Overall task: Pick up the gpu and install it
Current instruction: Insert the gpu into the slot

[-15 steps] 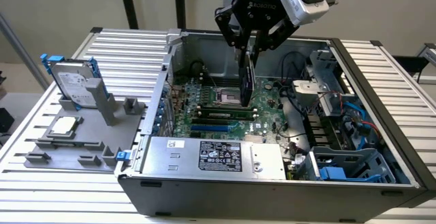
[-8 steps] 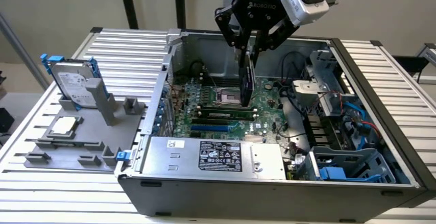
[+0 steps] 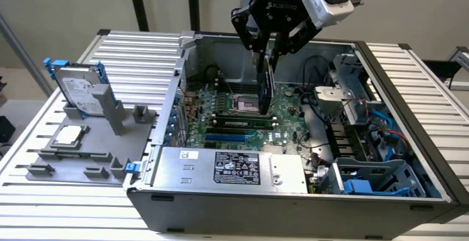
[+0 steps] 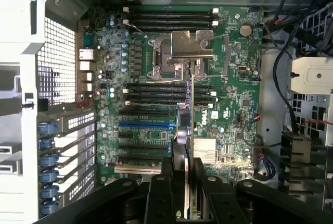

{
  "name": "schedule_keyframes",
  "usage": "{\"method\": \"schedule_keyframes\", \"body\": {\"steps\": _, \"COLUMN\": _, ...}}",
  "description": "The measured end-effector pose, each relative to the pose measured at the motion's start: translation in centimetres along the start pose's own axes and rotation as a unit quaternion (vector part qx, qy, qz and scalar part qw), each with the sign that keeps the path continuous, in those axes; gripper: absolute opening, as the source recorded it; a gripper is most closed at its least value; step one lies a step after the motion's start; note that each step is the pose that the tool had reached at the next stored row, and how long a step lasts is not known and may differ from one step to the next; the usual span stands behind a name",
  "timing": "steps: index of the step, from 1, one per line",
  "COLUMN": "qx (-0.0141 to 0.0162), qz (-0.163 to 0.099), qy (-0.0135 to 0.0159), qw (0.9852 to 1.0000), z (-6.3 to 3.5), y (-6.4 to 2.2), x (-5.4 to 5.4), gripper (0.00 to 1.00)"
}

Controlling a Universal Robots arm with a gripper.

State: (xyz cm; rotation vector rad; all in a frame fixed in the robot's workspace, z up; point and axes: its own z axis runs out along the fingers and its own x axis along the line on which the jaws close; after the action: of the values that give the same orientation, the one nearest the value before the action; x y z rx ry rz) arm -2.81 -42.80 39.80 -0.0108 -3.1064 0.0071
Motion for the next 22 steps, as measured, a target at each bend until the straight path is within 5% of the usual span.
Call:
{"method": "schedule_keyframes", "body": {"steps": 6, "qx": 0.0010, "qz": -0.029, "qy": -0.0018, "qw": 0.9996, "z": 0.02, "y": 0.00, "x": -0.01, "gripper": 0.26}}
{"method": "schedule_keyframes", "body": {"steps": 11, "qx": 0.0025, "qz": -0.075, "qy": -0.0026, "qw": 0.9972, "z": 0.12, "y": 0.00, "x": -0.01, "gripper": 0.26}}
{"method": "schedule_keyframes", "body": {"steps": 16, "qx": 0.0041, "qz": -0.119, "qy": -0.0028, "qw": 0.9929, "z": 0.30, "y": 0.00, "x": -0.01, "gripper": 0.26}}
{"method": "schedule_keyframes", "body": {"steps": 22, "qx": 0.0058, "qz": -0.173, "qy": -0.0031, "qw": 0.9849, "z": 0.61, "y": 0.00, "x": -0.02, "gripper": 0.26}}
